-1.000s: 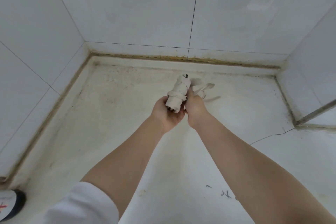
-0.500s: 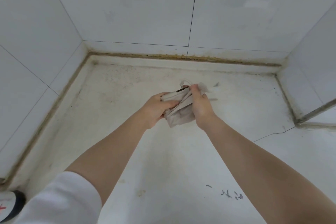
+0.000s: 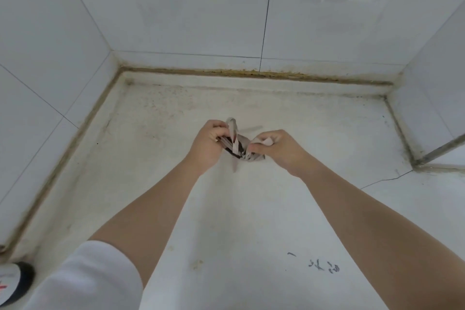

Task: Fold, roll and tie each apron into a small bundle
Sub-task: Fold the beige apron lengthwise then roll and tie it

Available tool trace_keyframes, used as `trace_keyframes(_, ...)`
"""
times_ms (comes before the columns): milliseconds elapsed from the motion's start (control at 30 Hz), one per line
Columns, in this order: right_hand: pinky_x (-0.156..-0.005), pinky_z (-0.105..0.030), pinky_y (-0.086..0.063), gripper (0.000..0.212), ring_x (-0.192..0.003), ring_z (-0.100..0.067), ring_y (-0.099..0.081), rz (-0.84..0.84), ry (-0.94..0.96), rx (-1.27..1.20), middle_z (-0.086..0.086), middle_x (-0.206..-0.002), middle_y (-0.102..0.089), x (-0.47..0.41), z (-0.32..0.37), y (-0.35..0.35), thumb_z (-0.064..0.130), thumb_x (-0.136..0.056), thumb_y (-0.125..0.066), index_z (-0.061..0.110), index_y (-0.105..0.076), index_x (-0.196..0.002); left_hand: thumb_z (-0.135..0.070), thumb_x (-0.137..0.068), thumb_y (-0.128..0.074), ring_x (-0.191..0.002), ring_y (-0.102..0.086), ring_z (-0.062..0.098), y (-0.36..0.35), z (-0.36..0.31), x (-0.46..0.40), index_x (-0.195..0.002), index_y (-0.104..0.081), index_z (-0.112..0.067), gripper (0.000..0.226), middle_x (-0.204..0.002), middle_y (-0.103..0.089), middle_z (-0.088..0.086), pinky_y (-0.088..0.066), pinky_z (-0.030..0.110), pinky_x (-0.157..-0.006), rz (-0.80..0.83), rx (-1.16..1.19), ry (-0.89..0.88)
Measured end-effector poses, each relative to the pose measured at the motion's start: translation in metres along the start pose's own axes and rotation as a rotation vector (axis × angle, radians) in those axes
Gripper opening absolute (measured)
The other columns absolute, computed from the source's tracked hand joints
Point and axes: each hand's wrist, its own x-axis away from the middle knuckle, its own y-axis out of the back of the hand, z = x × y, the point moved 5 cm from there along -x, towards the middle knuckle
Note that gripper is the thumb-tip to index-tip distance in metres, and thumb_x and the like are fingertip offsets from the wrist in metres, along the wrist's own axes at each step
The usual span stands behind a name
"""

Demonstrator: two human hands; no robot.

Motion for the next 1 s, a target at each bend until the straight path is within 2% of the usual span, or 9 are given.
trace_keyframes(67,-0.053,-0.013,-0.039,0.009,-0.050,-0.001,-0.055,0.030,-0.080,0.140,0.010,-0.057,-0.066,-0.002,-0.020,-0.011,0.009,-0.081,-0.072,0.013,-0.069,-0.074,0.020,-0.074,-0.052,-0.098,-0.050,0.014,-0.015,0.016,0.010,-0.090,-0.067,-0.003,0.032,-0.110,-0.045,0.002,-0.041,0.018,-0.084,0.097,-0.200,-0.034)
trace_keyframes(133,-0.054,-0.018,-0.040,0.006,-0.058,-0.009,-0.056,0.080,-0.129,0.247,-0.002,-0.070,-0.069,0.000,-0.037,-0.021,0.015,-0.078,-0.075,0.013,-0.072,-0.083,0.010,-0.075,-0.056,-0.103,-0.046,-0.001,-0.024,0.029,0.028,-0.089,-0.066,-0.005,0.023,-0.120,-0.038,-0.007,-0.039,0.011,-0.086,0.233,-0.229,0.013)
trace_keyframes(233,-0.050,-0.015,-0.040,0.009,-0.055,-0.008,-0.055,0.130,-0.157,0.305,0.002,-0.065,-0.065,0.003,-0.050,-0.032,0.016,-0.081,-0.071,0.013,-0.067,-0.074,-0.008,-0.088,-0.060,-0.103,-0.037,-0.023,-0.028,0.034,0.040,-0.082,-0.064,-0.012,0.008,-0.129,-0.034,-0.009,-0.036,0.007,-0.087,0.282,-0.245,-0.034)
trace_keyframes(400,-0.064,-0.026,-0.043,0.027,-0.064,-0.018,-0.058,0.118,-0.318,0.070,-0.005,-0.066,-0.064,-0.002,-0.054,-0.029,0.026,-0.088,-0.062,0.010,-0.064,-0.067,-0.004,-0.092,-0.053,-0.101,-0.048,0.008,-0.017,0.043,0.045,-0.086,-0.066,0.009,0.019,-0.126,-0.046,0.007,-0.028,-0.001,-0.082,0.156,-0.452,-0.157)
trace_keyframes(500,-0.053,-0.028,-0.033,0.038,-0.055,-0.019,-0.048,-0.038,-0.478,-0.184,0.000,-0.054,-0.052,-0.007,-0.071,-0.028,0.035,-0.093,-0.054,0.012,-0.055,-0.062,-0.002,-0.089,-0.058,-0.104,-0.054,0.015,-0.010,0.055,0.052,-0.086,-0.069,0.007,0.014,-0.122,-0.053,0.009,-0.029,-0.003,-0.083,0.084,-0.452,-0.184)
trace_keyframes(633,-0.065,-0.022,-0.042,0.032,-0.065,-0.015,-0.055,-0.207,-0.510,-0.418,0.002,-0.062,-0.062,-0.008,-0.083,-0.035,0.024,-0.097,-0.047,0.010,-0.070,-0.080,-0.004,-0.086,-0.063,-0.094,-0.054,0.009,-0.015,0.064,0.060,-0.095,-0.072,0.000,0.013,-0.114,-0.056,0.003,-0.033,0.000,-0.079,0.028,-0.382,-0.162)
trace_keyframes(733,-0.076,-0.021,-0.048,0.035,-0.084,-0.015,-0.064,-0.021,-0.420,-0.336,-0.008,-0.096,-0.070,-0.005,-0.076,-0.043,-0.001,-0.087,-0.042,0.002,-0.067,-0.112,-0.012,-0.090,-0.059,-0.087,-0.055,0.000,-0.013,0.061,0.058,-0.088,-0.073,-0.001,0.017,-0.104,-0.059,-0.005,-0.035,0.000,-0.076,-0.073,-0.285,-0.075)
trace_keyframes(867,-0.095,-0.033,-0.046,0.045,-0.104,-0.023,-0.063,0.063,-0.392,-0.197,-0.010,-0.117,-0.066,-0.004,-0.073,-0.049,-0.011,-0.088,-0.036,0.006,-0.063,-0.121,-0.017,-0.094,-0.054,-0.084,-0.056,0.005,-0.013,0.067,0.054,-0.080,-0.070,0.004,0.030,-0.099,-0.059,-0.006,-0.038,0.002,-0.072,-0.113,-0.182,0.059)
trace_keyframes(1000,-0.073,-0.017,-0.050,0.020,-0.081,-0.018,-0.062,0.049,-0.475,-0.288,-0.011,-0.097,-0.066,-0.005,-0.076,-0.054,0.004,-0.093,-0.052,0.007,-0.066,-0.106,-0.010,-0.085,-0.066,-0.074,-0.055,-0.008,-0.012,0.071,0.053,-0.070,-0.070,0.002,0.020,-0.093,-0.059,-0.009,-0.039,0.003,-0.066,-0.090,-0.164,0.100)
